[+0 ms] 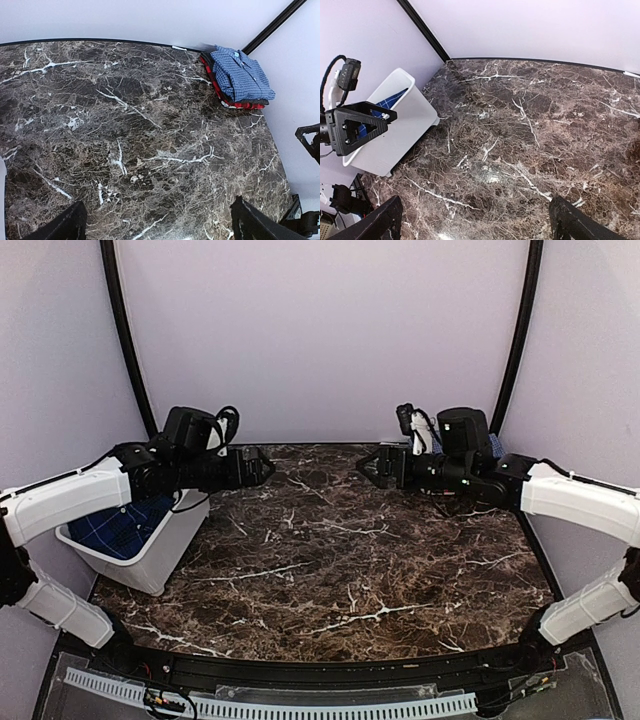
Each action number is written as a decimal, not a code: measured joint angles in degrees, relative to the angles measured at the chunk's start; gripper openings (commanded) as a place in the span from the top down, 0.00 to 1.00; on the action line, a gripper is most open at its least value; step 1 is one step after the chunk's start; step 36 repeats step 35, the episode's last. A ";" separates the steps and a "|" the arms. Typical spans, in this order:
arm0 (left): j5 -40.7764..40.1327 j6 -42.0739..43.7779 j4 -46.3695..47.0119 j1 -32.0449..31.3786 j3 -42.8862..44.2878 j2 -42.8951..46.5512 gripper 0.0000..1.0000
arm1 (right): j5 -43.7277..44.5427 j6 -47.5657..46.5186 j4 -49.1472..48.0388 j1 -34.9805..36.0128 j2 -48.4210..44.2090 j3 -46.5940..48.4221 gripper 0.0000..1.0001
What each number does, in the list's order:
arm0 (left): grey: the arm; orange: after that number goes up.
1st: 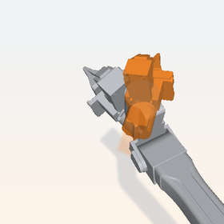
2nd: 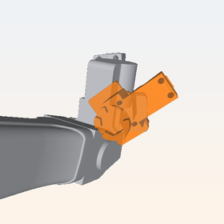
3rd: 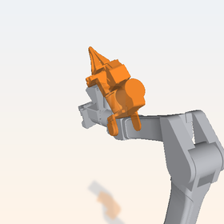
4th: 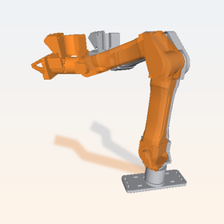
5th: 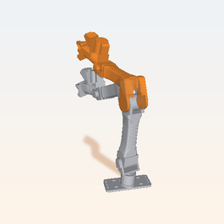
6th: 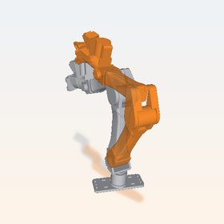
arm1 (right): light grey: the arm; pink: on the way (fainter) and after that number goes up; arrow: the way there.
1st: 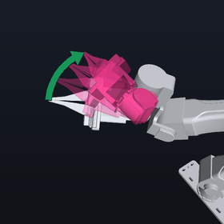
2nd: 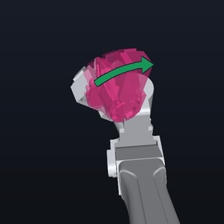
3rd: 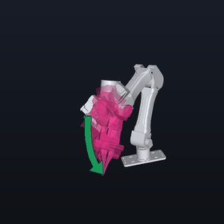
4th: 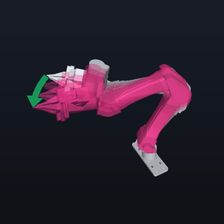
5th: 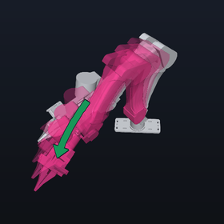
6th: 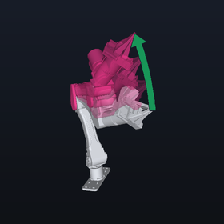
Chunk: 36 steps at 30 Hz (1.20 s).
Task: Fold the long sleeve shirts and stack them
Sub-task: Reset both arms
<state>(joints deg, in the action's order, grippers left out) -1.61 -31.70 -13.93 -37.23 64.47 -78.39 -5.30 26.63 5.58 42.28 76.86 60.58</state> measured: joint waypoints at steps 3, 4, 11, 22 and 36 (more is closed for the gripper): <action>0.90 0.48 1.38 0.00 -0.57 1.01 0.01 | 0.00 0.33 -1.46 0.00 -1.99 -1.11 0.01; 1.27 0.66 1.88 0.00 -0.61 1.18 0.01 | 0.02 0.42 -2.08 0.00 -2.36 -1.38 0.01; 2.23 1.70 3.19 0.00 -0.90 2.08 0.01 | 2.69 0.42 -3.37 0.02 -3.80 -1.79 0.01; 2.21 2.62 3.65 0.00 -1.01 3.32 0.01 | 4.11 0.20 -3.48 0.00 -3.91 -1.79 0.02; 2.23 2.67 4.02 0.00 -1.22 3.32 0.01 | 4.11 -0.07 -3.48 0.02 -3.91 -1.79 0.02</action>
